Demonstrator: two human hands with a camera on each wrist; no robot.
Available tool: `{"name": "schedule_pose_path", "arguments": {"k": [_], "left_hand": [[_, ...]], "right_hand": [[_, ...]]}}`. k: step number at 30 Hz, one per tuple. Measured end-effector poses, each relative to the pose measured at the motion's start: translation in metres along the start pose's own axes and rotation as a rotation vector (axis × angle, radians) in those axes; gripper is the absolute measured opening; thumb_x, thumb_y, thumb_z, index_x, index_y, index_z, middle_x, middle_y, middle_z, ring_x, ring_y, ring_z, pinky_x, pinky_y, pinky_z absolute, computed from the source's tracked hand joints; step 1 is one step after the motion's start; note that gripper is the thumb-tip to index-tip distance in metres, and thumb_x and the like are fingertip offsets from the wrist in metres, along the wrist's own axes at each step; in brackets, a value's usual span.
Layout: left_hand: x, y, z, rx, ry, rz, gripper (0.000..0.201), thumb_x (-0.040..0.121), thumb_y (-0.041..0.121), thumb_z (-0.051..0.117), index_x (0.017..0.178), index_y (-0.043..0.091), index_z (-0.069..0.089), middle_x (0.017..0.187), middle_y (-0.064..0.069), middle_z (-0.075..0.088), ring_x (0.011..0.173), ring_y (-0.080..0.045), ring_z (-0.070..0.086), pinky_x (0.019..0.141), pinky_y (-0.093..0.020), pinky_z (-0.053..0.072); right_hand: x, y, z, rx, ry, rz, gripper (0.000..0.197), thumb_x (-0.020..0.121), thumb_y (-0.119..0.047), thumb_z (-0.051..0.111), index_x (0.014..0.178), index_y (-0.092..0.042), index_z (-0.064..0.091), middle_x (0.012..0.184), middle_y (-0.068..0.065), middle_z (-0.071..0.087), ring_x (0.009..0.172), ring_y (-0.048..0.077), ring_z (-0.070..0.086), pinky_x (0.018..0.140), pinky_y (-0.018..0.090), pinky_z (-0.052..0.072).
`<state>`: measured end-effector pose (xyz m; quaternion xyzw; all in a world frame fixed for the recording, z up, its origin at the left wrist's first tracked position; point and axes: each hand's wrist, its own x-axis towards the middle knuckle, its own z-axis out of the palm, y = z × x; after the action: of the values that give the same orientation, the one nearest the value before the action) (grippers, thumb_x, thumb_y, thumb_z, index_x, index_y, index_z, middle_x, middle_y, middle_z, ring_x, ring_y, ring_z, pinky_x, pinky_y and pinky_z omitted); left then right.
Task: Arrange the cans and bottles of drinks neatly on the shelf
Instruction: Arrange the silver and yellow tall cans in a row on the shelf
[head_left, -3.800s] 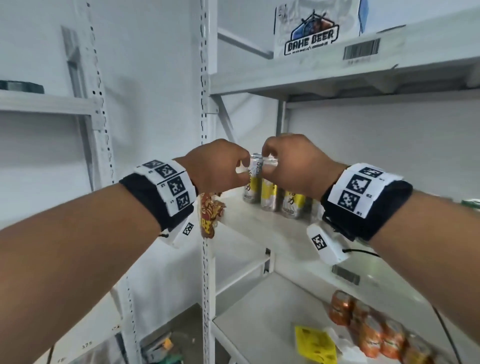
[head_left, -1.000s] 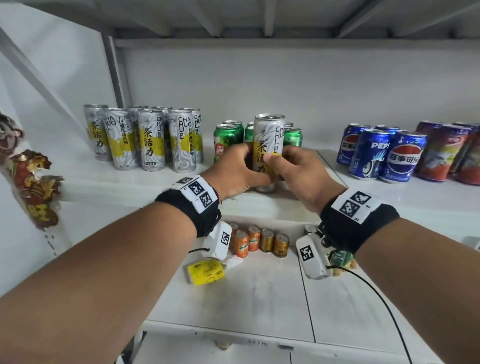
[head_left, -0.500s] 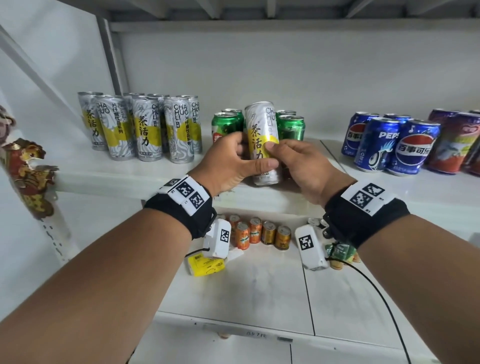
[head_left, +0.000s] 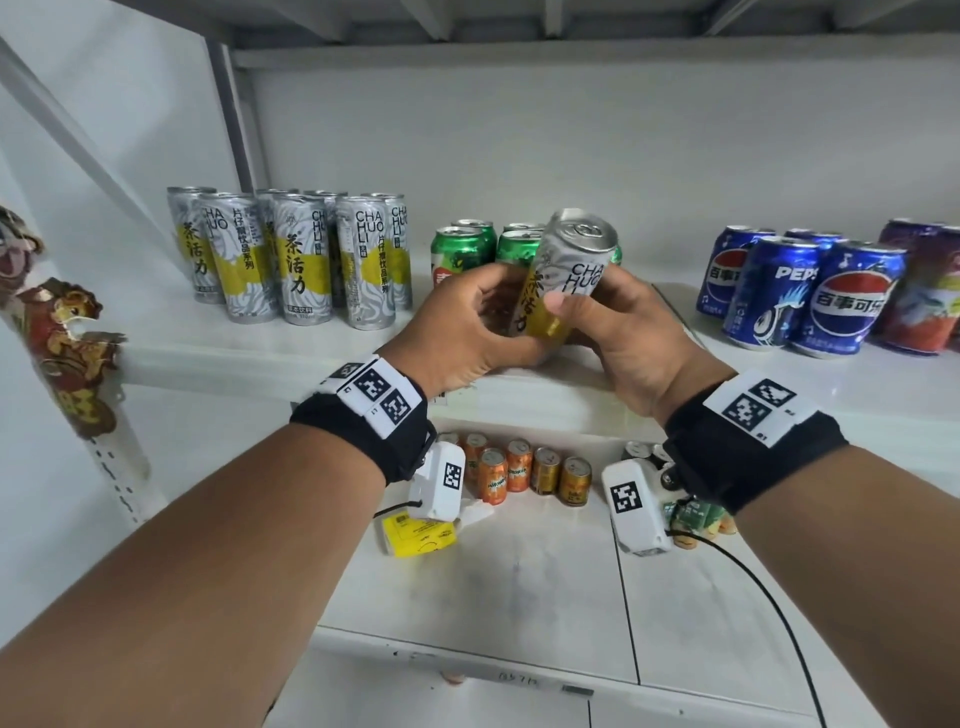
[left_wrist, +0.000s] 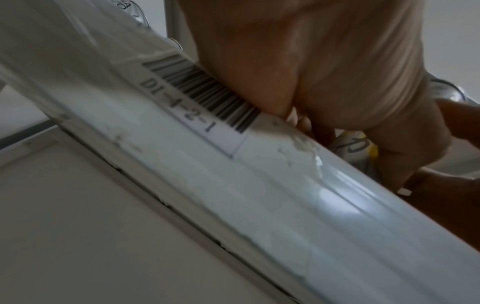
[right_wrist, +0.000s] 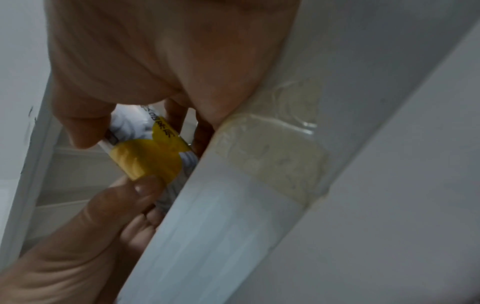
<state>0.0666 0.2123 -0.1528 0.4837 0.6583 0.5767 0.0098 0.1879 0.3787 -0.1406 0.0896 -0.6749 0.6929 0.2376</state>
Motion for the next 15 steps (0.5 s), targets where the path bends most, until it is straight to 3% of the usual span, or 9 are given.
{"name": "schedule_pose_path", "arguments": {"k": [3,10,12,15], "left_hand": [[0.003,0.001,0.001,0.091,0.001,0.0,0.067,0.073,0.023,0.098,0.131,0.029,0.065,0.125,0.012,0.076,0.116,-0.01,0.073,0.104,-0.039,0.059],[-0.001,0.01,0.003,0.125,0.042,-0.003,0.078,0.06,0.042,0.101,0.129,0.027,0.067,0.124,0.012,0.076,0.118,-0.009,0.07,0.109,-0.045,0.056],[-0.002,0.01,0.002,0.126,0.04,-0.008,0.077,0.061,0.04,0.101,0.128,0.025,0.067,0.123,0.009,0.076,0.118,-0.012,0.071,0.108,-0.047,0.057],[-0.002,0.01,0.0,0.099,0.044,-0.026,0.074,0.065,0.032,0.103,0.128,0.025,0.065,0.123,0.008,0.076,0.116,-0.011,0.072,0.103,-0.043,0.061]], "right_hand": [[-0.002,0.003,0.0,-0.041,-0.018,-0.077,0.036,0.087,-0.013,0.082,0.121,-0.012,0.073,0.123,0.015,0.075,0.118,0.037,0.07,0.1,0.047,0.058],[-0.008,0.0,0.006,-0.125,-0.047,-0.154,0.046,0.077,-0.035,0.091,0.119,-0.022,0.077,0.122,0.005,0.077,0.116,0.022,0.072,0.092,0.029,0.058],[-0.009,-0.001,0.006,-0.132,-0.045,-0.165,0.046,0.078,-0.038,0.09,0.12,-0.022,0.077,0.122,0.005,0.077,0.116,0.022,0.072,0.094,0.031,0.058],[-0.009,0.0,0.004,-0.095,-0.009,-0.167,0.047,0.084,-0.04,0.08,0.124,-0.016,0.074,0.123,0.011,0.076,0.118,0.031,0.07,0.101,0.045,0.057]]}}
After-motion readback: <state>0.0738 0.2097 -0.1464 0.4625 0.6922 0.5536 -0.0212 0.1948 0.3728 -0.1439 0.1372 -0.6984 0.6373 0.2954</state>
